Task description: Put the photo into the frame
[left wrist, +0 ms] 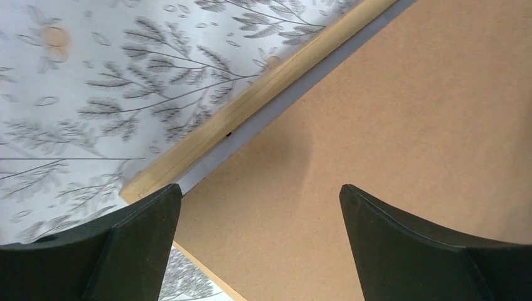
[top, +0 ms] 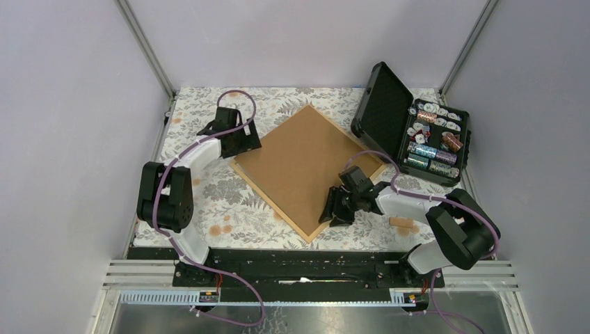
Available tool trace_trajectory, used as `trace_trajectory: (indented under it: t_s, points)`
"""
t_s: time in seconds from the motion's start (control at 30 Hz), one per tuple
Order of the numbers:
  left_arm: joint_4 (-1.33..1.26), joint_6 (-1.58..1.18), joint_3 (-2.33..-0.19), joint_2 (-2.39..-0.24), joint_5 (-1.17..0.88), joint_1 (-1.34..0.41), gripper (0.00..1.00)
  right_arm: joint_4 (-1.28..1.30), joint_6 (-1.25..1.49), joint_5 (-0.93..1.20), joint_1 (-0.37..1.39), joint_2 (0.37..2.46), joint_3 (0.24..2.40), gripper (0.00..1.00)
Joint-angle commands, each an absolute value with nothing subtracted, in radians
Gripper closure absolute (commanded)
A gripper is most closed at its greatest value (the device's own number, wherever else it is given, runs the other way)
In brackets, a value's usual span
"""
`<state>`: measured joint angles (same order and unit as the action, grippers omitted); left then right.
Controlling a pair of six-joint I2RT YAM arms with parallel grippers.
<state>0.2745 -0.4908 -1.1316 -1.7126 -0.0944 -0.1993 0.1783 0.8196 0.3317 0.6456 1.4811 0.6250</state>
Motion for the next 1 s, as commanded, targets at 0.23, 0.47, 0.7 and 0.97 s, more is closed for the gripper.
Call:
trace_trajectory:
  t_s: [0.23,0.47,0.7,0.97]
  points:
    - [0.724,-0.455,-1.229,-1.635,0.045,-0.138,0.01,0.137,0.641,0.259,0.723,1.479,0.662,0.17]
    - [0.65,-0.469,-1.189,-1.608,-0.082,-0.141,0.01,0.308,0.49,0.223,0.723,1.421,0.775,0.08]
    - [0.69,-0.669,-1.025,-1.431,-0.113,-0.146,0.13,0.461,0.314,0.072,0.797,1.437,0.941,0.06]
    - [0.567,-0.925,-0.724,-1.271,-0.352,-0.171,0.31,0.482,0.253,-0.097,0.941,1.62,1.102,0.06]
